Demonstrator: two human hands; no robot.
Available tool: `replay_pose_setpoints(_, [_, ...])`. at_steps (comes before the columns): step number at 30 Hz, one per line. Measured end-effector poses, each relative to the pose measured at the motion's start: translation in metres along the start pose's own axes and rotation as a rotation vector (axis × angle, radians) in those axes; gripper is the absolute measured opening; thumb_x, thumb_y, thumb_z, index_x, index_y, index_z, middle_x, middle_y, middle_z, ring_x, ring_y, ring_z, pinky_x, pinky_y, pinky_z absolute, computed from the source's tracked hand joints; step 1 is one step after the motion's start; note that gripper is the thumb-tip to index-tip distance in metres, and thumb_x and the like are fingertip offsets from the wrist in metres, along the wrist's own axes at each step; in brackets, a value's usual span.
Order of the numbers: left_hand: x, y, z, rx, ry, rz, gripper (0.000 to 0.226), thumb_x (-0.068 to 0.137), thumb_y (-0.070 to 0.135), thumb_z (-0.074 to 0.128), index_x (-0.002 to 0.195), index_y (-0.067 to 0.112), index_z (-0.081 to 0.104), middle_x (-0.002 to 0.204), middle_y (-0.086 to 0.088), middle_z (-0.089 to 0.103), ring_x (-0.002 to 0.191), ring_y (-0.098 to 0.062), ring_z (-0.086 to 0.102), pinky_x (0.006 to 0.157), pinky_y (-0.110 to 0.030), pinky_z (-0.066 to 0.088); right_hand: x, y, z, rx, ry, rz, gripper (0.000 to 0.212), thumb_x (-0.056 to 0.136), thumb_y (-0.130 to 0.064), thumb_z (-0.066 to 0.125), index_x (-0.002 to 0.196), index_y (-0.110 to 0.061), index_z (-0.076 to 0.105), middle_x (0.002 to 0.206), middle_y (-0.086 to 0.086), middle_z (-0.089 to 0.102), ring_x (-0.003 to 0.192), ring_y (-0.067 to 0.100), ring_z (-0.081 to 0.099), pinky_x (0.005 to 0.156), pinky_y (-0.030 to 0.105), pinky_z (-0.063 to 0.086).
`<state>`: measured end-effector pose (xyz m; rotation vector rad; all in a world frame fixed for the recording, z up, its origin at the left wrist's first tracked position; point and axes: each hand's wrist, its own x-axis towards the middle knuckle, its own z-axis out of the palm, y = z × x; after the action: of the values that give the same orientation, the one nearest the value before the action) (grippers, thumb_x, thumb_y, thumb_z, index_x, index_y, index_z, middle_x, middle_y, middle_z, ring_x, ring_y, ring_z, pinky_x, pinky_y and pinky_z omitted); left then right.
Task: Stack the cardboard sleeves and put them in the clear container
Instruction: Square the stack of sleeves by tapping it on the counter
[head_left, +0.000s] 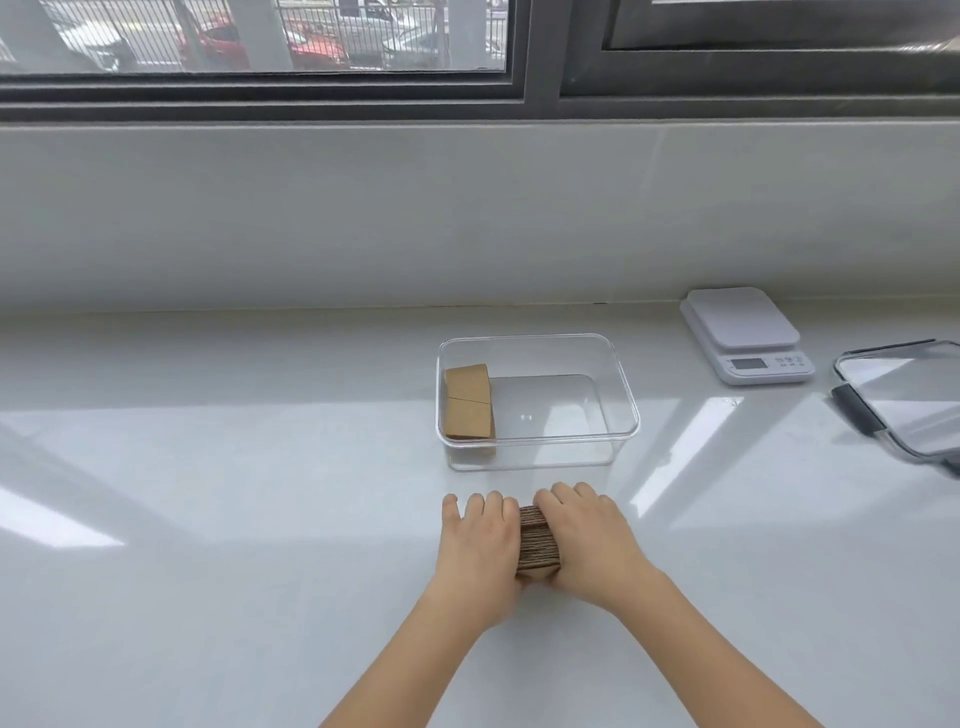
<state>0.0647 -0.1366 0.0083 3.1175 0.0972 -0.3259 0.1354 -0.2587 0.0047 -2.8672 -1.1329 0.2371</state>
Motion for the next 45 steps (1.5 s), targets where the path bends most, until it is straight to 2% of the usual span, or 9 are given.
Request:
replay_pose_setpoints(3, [0.007, -0.003, -0.004, 0.015, 0.019, 0.006, 0.057, 0.084, 0.047, 0.053, 0.121, 0.007, 0.036, 0.118, -0.007, 0.044, 0.114, -0.027, 0.04, 0.108, -0.053, 0.017, 0.005, -0.005, -0.004, -0.094, 0.11, 0.04, 0.063, 0.016, -0.037, 0.082, 0.069, -0.02, 0.051, 0.064, -0.004, 0.054, 0.059, 0.019, 0.054, 0.049, 0.028, 0.035])
replay_pose_setpoints(5, [0.011, -0.003, 0.003, 0.015, -0.028, 0.009, 0.07, 0.081, 0.041, 0.059, 0.132, 0.006, 0.028, 0.131, -0.009, 0.04, 0.125, -0.03, 0.034, 0.111, -0.055, 0.013, 0.005, -0.006, 0.005, -0.092, 0.029, 0.071, 0.068, 0.031, -0.039, 0.085, 0.088, -0.014, 0.058, 0.085, 0.002, 0.061, 0.082, 0.024, 0.06, 0.072, 0.041, 0.05])
replay_pose_setpoints(7, [0.016, -0.003, 0.01, 0.009, -0.081, -0.001, 0.088, 0.078, 0.039, 0.062, 0.143, 0.005, 0.013, 0.145, -0.011, 0.027, 0.139, -0.033, 0.02, 0.113, -0.058, 0.005, 0.004, -0.008, 0.012, -0.06, -0.104, 0.072, 0.074, 0.06, -0.034, 0.076, 0.123, -0.013, 0.044, 0.121, 0.004, 0.051, 0.119, 0.027, 0.047, 0.107, 0.051, 0.031])
replay_pose_setpoints(9, [0.021, -0.002, 0.012, 0.039, -0.076, 0.022, 0.083, 0.079, 0.038, 0.061, 0.141, 0.004, 0.017, 0.141, -0.012, 0.03, 0.138, -0.033, 0.021, 0.114, -0.059, 0.002, 0.008, -0.004, 0.013, -0.027, -0.136, 0.074, 0.069, 0.068, -0.033, 0.07, 0.127, -0.014, 0.038, 0.125, 0.001, 0.047, 0.122, 0.025, 0.043, 0.114, 0.049, 0.021])
replay_pose_setpoints(15, [0.018, 0.007, 0.008, 0.055, -0.038, 0.002, 0.049, 0.08, 0.028, 0.058, 0.119, 0.009, 0.034, 0.115, -0.006, 0.043, 0.11, -0.026, 0.043, 0.111, -0.051, 0.014, 0.008, -0.008, 0.01, -0.111, 0.005, 0.017, 0.059, 0.026, -0.032, 0.086, 0.073, -0.017, 0.053, 0.067, -0.003, 0.055, 0.059, 0.019, 0.056, 0.058, 0.031, 0.045])
replay_pose_setpoints(26, [0.01, -0.016, 0.0, -0.331, -0.065, 0.046, 0.051, 0.072, 0.039, 0.061, 0.115, 0.019, 0.043, 0.111, 0.004, 0.046, 0.107, -0.019, 0.044, 0.092, -0.033, 0.035, -0.003, 0.006, 0.014, 0.136, 0.007, -0.067, 0.053, 0.07, -0.044, 0.064, 0.113, -0.018, 0.046, 0.108, -0.004, 0.053, 0.099, 0.022, 0.049, 0.073, 0.032, 0.034])
replay_pose_setpoints(31, [-0.008, -0.036, -0.045, -0.86, 0.069, 0.043, 0.08, 0.064, 0.031, 0.071, 0.135, 0.029, 0.032, 0.117, 0.015, 0.052, 0.114, -0.003, 0.049, 0.093, -0.024, 0.046, -0.006, 0.003, 0.001, 0.927, 0.012, 0.075, 0.057, 0.056, -0.026, 0.082, 0.102, -0.024, 0.049, 0.098, -0.006, 0.059, 0.089, 0.014, 0.056, 0.074, 0.029, 0.049])
replay_pose_setpoints(36, [-0.004, -0.02, -0.066, -0.426, 0.069, 0.097, 0.088, 0.073, 0.029, 0.064, 0.145, 0.013, 0.017, 0.138, -0.001, 0.038, 0.13, -0.019, 0.031, 0.111, -0.029, 0.023, -0.01, -0.011, 0.003, 1.35, -0.031, 0.116, 0.058, 0.056, -0.002, 0.078, 0.105, -0.017, 0.048, 0.096, 0.0, 0.062, 0.077, 0.003, 0.06, 0.063, 0.02, 0.052])
replay_pose_setpoints(45, [0.006, 0.02, -0.043, -0.194, 0.015, 0.146, 0.09, 0.074, 0.017, 0.061, 0.146, 0.006, 0.009, 0.152, -0.006, 0.02, 0.146, -0.023, 0.001, 0.119, -0.042, -0.003, -0.025, 0.008, 0.026, 1.322, 0.011, 0.182, 0.077, 0.051, -0.006, 0.082, 0.114, -0.029, 0.044, 0.107, -0.008, 0.062, 0.093, 0.006, 0.064, 0.073, 0.023, 0.051])
